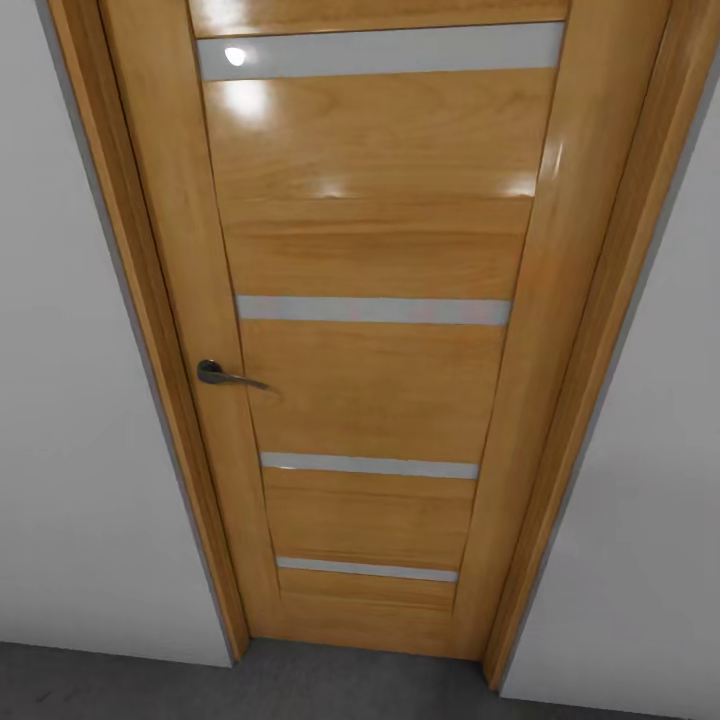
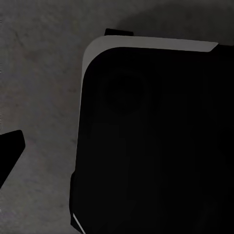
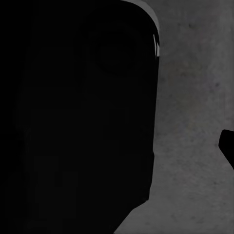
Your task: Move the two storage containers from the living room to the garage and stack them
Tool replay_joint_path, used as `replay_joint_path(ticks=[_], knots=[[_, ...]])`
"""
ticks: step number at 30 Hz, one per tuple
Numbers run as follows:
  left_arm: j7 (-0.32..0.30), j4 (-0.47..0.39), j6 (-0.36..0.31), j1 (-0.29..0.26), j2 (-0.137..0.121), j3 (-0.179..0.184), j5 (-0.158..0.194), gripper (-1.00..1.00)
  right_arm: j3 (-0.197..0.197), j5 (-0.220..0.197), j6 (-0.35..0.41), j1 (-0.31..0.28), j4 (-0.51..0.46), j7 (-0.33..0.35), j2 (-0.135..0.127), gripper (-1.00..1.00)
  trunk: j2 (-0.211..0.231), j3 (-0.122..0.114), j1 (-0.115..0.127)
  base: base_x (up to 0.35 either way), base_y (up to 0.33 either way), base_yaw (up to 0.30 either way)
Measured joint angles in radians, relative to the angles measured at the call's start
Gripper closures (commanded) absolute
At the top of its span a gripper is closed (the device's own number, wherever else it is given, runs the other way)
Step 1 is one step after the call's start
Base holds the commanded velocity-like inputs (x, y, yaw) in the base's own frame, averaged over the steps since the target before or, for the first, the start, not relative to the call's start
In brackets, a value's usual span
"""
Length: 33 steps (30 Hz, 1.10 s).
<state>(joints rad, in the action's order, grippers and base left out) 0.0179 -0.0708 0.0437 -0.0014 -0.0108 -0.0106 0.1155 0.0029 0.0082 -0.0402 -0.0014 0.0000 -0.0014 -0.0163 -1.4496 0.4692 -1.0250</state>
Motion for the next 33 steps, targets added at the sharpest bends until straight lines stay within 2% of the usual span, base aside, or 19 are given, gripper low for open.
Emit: replay_joint_path(ticks=[9,27,29,30,31,32,33], knots=[[0.000,0.000,0.000,0.000,0.001,0.000,0.000,-1.00,0.000,0.000,0.000,0.000,0.000,0.000,0.000,-1.00,0.000,0.000,0.000,0.000,0.097,0.000],[0.000,0.000,0.000,0.000,0.000,0.000,0.000,-1.00,-0.002,0.000,0.002,0.000,0.000,0.003,0.003,-1.00,0.000,0.000,0.000,0.000,0.007,0.000],[0.000,-0.001,0.000,0.000,-0.003,0.000,0.038,-1.00,-0.002,-0.001,-0.001,0.000,-0.003,0.000,-0.005,-1.00,0.000,0.000,0.000,0.000,0.000,0.000],[-0.001,-0.001,0.000,0.000,-0.003,0.000,0.045,-1.00,-0.003,-0.001,-0.002,0.000,-0.008,-0.001,-0.005,-1.00,0.000,0.000,0.000,0.000,0.000,0.000],[-0.001,-0.001,0.001,0.000,-0.003,0.000,0.065,-1.00,-0.007,-0.002,0.001,0.000,-0.115,-0.015,-0.004,-1.00,0.000,0.000,0.000,0.000,0.000,0.000],[-0.001,-0.001,0.002,0.000,-0.003,0.001,0.068,-1.00,-0.006,-0.003,0.004,-0.002,-0.206,-0.022,-0.002,-1.00,0.000,0.000,0.000,0.000,0.000,0.000],[-0.001,-0.001,0.001,0.000,-0.002,0.000,0.069,-1.00,-0.007,-0.004,0.006,0.000,-0.234,-0.025,-0.002,-1.00,0.000,0.000,0.000,0.000,0.000,0.000]])
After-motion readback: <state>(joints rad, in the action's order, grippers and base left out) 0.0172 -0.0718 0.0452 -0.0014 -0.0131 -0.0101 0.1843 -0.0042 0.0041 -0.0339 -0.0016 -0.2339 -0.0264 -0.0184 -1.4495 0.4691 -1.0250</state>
